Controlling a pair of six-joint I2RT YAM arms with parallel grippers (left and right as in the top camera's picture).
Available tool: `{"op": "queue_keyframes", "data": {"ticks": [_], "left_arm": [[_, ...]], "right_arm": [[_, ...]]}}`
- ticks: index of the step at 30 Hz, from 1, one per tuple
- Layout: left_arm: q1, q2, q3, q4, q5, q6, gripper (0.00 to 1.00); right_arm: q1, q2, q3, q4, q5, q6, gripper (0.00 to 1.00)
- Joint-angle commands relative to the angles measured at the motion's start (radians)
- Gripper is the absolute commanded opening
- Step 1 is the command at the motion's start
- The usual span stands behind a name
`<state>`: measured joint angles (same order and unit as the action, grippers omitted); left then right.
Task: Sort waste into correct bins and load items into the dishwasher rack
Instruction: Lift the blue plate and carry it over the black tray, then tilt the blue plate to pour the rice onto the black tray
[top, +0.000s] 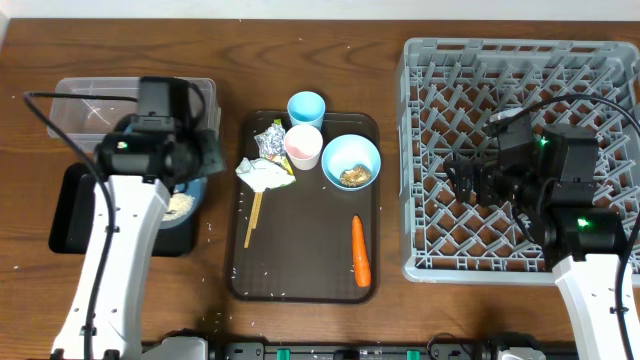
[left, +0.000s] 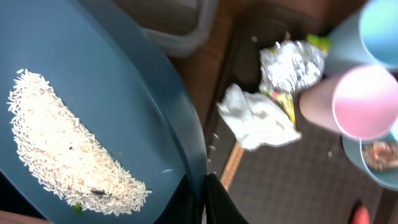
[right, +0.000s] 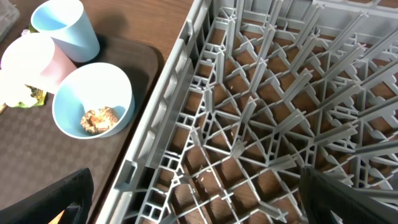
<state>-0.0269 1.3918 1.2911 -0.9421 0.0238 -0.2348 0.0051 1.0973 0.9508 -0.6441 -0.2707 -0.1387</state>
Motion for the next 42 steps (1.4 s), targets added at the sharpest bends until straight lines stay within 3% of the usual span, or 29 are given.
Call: {"op": "queue_keyframes", "data": {"ticks": [1,15,26,42], "left_arm": [[0.047,0.018,0.024,0.029,-0.004,0.021,0.06],[0.223,0.08,0.023,0.142,0.211,0.053,0.06],[0.411,0.08,0.023,0.108,0.574,0.145,0.06],[0.668,0.078,0.023,0.021,0.99,0.282,0.06]], "right_arm": [[0.013,0.003,0.021,-0.003,0.005,0.01,0.99],[0.013,0.003,0.021,-0.003,0.005,0.01,0.99],[0.013,0.003,0.021,-0.004,0.005,0.01,0.99],[0.013,0.003,0.021,-0.004,0.005,0.011,0.98]]}}
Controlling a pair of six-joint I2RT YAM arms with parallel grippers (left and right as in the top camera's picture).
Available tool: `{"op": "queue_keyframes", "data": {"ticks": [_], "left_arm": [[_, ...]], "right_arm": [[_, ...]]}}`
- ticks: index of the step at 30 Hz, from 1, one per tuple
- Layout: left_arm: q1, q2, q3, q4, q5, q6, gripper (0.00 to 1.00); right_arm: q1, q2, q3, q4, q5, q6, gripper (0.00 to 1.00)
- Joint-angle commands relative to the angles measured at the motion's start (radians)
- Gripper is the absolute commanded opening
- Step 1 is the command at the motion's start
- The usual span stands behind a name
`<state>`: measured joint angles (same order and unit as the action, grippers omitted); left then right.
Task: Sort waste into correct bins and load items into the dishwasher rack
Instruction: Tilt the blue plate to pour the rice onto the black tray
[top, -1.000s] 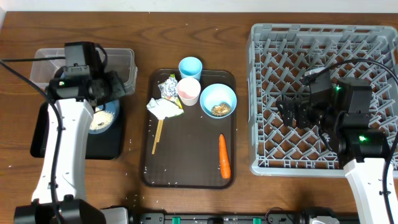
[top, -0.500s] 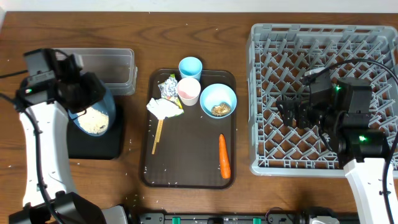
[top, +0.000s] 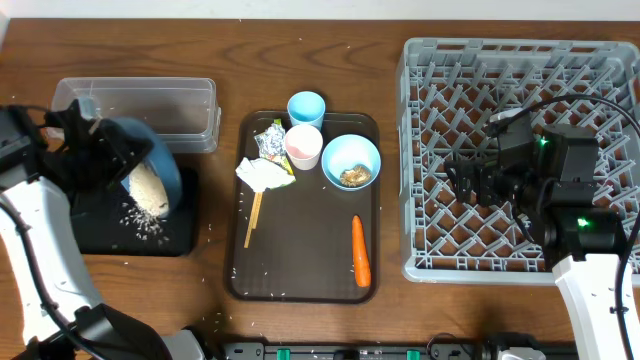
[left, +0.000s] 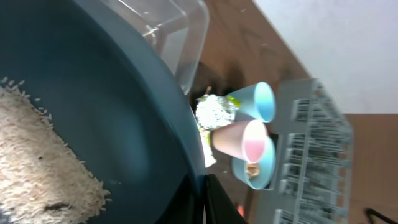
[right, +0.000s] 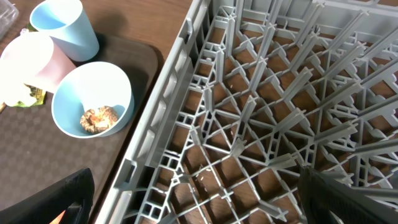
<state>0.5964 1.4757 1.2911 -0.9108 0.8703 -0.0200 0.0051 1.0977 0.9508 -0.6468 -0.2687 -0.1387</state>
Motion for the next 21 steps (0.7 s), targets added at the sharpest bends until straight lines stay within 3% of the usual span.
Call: {"op": "queue_keyframes", "data": {"ticks": [1,21], "left_arm": [[0.062,-0.006,0.023,-0.016,0.165,0.075,0.06],[0.278,-0.006,0.022,-0.031,0.481,0.091,0.06]], "right_arm": [[0.013,0.002,0.021,-0.001,0.003,0.011,0.98],[0.013,0.002,0.021,-0.03,0.003,0.011,0.97]]}}
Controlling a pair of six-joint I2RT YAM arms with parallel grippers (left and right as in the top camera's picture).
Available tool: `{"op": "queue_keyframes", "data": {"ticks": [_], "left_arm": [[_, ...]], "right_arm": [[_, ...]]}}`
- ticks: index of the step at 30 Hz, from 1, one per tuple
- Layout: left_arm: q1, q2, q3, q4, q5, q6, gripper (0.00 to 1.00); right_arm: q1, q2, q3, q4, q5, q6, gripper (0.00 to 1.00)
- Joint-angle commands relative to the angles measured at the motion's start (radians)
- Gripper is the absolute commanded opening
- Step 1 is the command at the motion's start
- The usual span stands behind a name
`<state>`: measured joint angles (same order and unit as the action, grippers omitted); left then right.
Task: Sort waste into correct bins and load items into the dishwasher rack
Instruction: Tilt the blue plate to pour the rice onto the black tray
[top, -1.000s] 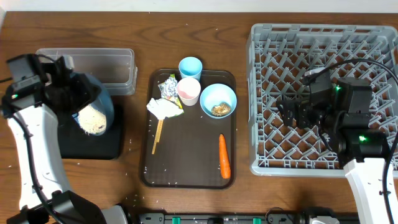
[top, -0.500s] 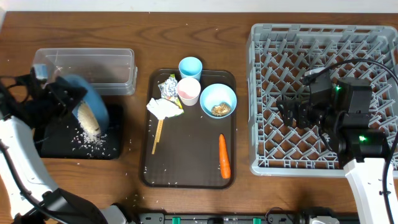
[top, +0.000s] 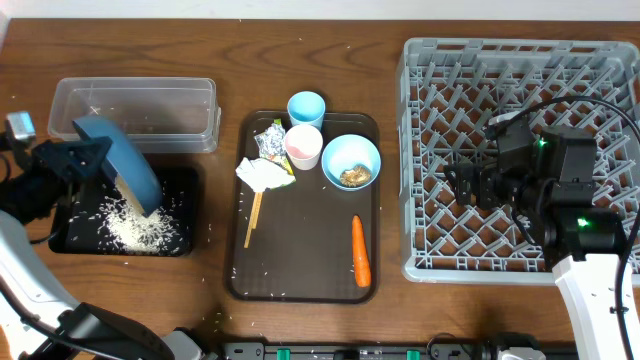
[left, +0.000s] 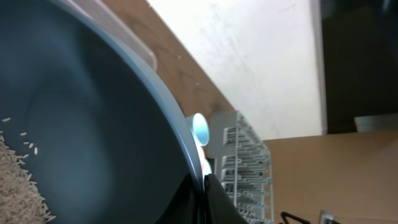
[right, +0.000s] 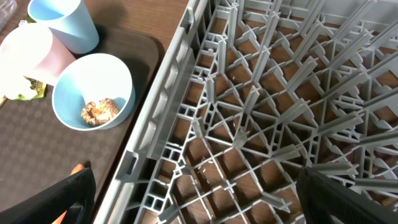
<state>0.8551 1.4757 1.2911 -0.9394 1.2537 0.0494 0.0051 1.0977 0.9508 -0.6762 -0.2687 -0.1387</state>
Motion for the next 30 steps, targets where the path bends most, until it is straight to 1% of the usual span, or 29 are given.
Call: {"op": "queue_keyframes", "data": {"ticks": [1,9,17,24,30], "left_arm": [[0.026,-0.006,0.022,-0.003,0.104,0.022,0.06],[0.089,-0.006,0.022,-0.04,0.188,0.022,0.06],[0.182,-0.006,0.014,-0.044,0.319,0.025,0.06],[0.231,-0.005,-0.017,-0.044,0.319,0.025,0.06],[0.24,0.013,-0.033,-0.043,0.319,0.044,0.06]], "right_arm": [[0.013,0.002,0.021,0.0,0.003,0.011,0.97],[0.013,0.002,0.021,-0.001,0.003,0.01,0.97],[0.013,0.002,0.021,-0.001,0.003,0.01,0.97],[0.013,0.002,0.021,-0.001,0.003,0.011,0.97],[0.013,0.002,0.021,-0.001,0.003,0.011,0.97]]}}
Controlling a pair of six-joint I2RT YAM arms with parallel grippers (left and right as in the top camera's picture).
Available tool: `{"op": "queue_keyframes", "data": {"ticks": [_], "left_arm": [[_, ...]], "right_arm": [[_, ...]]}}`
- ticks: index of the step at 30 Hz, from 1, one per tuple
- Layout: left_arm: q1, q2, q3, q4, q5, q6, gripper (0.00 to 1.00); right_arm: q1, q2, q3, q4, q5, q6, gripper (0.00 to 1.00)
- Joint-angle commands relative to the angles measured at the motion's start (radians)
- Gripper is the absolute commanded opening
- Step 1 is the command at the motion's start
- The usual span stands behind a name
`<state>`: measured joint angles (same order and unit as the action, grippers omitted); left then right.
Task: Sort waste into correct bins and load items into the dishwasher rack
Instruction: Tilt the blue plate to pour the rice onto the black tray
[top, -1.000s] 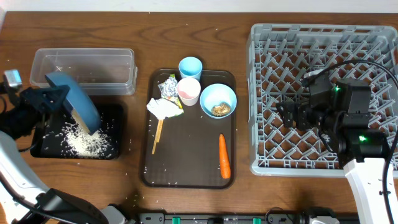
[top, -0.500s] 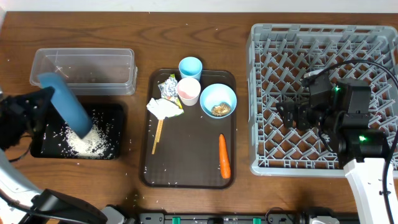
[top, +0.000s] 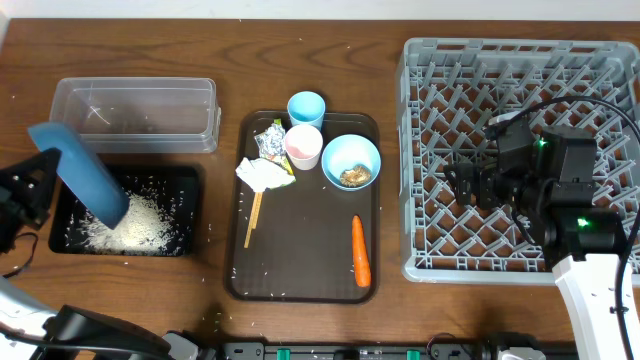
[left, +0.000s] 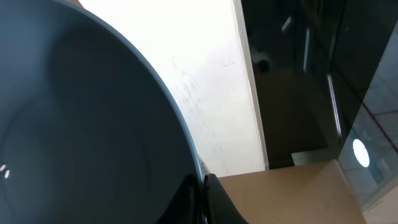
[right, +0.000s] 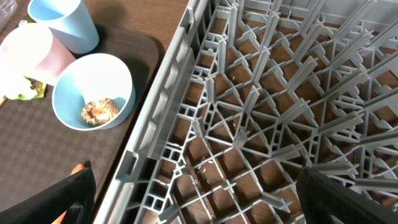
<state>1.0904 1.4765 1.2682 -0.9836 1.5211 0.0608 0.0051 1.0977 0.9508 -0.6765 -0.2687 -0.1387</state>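
My left gripper (top: 40, 170) is shut on the rim of a dark blue plate (top: 78, 170), held steeply on edge over the black bin (top: 185, 175). A pile of white rice (top: 130, 222) lies in that bin. In the left wrist view the plate (left: 81, 124) fills the left side, nearly bare, with my gripper (left: 202, 186) pinching its edge. My right gripper (top: 462, 182) hangs open over the grey dishwasher rack (top: 520, 60); it holds nothing (right: 199, 205).
A clear tub (top: 135, 112) stands behind the black bin. The brown tray (top: 300, 270) carries a blue cup (top: 306, 106), a pink cup (top: 303, 146), a blue bowl with scraps (top: 351, 162), foil (top: 268, 143), a napkin (top: 262, 174), chopsticks (top: 253, 220) and a carrot (top: 360, 250).
The plate stands steeper and farther left than before. The rice that still clung to it now lies in the black bin. My right arm has not moved.
The plate, held by my left gripper, lay almost level over the black bin with rice on it. Then it was tilted and grains lay in the bin. Then a pile had formed there. Now the plate is nearly bare.
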Motion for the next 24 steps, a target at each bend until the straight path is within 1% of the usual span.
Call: {"op": "queue_keyframes", "data": {"ticks": [1,4,10,17,20,21,24], "left_arm": [[0.004,0.018,-0.01,0.0,0.051,0.033,0.06],[0.004,0.036,-0.012,0.001,0.051,0.034,0.06],[0.004,0.069,-0.012,0.002,0.051,0.097,0.06],[0.004,0.117,-0.012,0.032,0.051,0.198,0.06],[0.004,0.139,-0.012,0.035,0.051,0.264,0.06],[0.004,0.146,-0.013,0.034,0.051,0.263,0.06],[0.004,0.15,-0.013,-0.035,0.051,0.262,0.06]], "right_arm": [[0.013,0.002,0.021,-0.001,0.003,0.011,0.97],[0.013,0.002,0.021,0.0,0.003,0.011,0.97],[0.013,0.002,0.021,-0.001,0.003,0.011,0.97],[0.013,0.002,0.021,0.0,0.003,0.011,0.97],[0.013,0.002,0.021,-0.001,0.003,0.011,0.97],[0.013,0.002,0.021,-0.001,0.003,0.011,0.97],[0.013,0.002,0.021,-0.001,0.003,0.011,0.97]]}}
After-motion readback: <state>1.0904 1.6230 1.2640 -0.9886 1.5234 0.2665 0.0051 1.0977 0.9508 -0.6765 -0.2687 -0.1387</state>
